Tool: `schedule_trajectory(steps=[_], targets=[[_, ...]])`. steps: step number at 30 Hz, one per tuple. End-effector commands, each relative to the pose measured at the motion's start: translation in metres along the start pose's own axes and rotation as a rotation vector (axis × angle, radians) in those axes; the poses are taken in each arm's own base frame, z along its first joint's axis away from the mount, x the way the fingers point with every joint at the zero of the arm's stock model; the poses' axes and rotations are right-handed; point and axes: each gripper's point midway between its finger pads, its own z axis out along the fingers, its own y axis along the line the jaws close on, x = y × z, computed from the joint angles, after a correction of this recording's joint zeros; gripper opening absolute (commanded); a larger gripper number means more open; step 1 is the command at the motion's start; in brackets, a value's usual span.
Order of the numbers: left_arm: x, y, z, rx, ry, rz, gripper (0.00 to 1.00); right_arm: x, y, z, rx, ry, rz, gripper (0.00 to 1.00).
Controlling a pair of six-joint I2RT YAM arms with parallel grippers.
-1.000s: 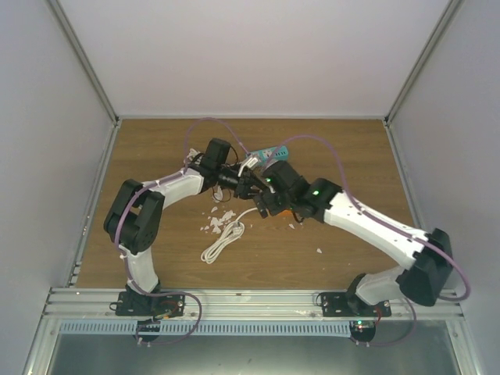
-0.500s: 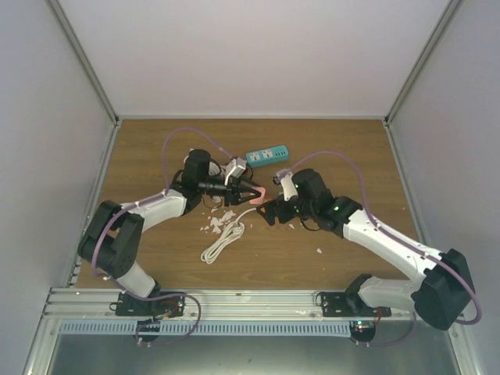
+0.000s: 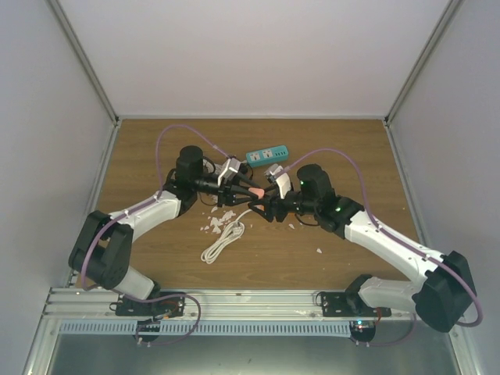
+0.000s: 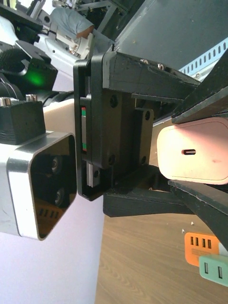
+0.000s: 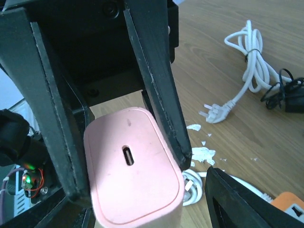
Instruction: Insert the plug
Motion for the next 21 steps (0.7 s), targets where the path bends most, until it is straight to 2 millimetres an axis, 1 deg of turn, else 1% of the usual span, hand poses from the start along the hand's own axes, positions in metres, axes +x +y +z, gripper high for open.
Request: schedule_trajectory(steps=[1,6,8,10,12,17,18,21], targets=[[-0.0131,-0.0189,-0.0040,0.047,-0.016,0.078,0.00,-0.0107,0.0103,-0.0053,-0.052,-0.042,-0.060,0.62],[-0.0144,-0.0191,-0.0046,0.036,-0.019,0.081,0.00,-0.0087,0.0117,-0.0049,-0.064,-0.044,-0.060,0.58],[-0.0145,-0.0196,-0.0047,0.036,-0.020,0.080,0.00,-0.0092,0.0129,-0.0059,-0.068,-0.047,-0.064,0.53],[-0.0144,-0.0202,-0.0050,0.035,-0.020,0.080,0.00,-0.0097,0.0129,-0.0061,-0.067,-0.048,-0.062,0.46],[-0.0147,-0.0196,-0.0050,0.031,-0.021,0.080,0.00,-0.0094,0.0124,-0.0054,-0.066,-0.044,-0.058,0.36],[-0.0149,-0.0163,-0.0053,0.020,-0.016,0.083,0.00,-0.0086,0.0129,-0.0056,-0.069,-0.044,-0.052,0.04],[-0.0143,-0.0148,-0.0060,0.010,-0.012,0.072,0.00,-0.0077,0.0122,-0.0057,-0.064,-0.043,-0.049,0.01],[-0.0153,-0.0127,-0.0108,-0.008,-0.006,0.085,0.00,-0.0069,0.0099,-0.0073,-0.049,-0.045,-0.038,0.00]])
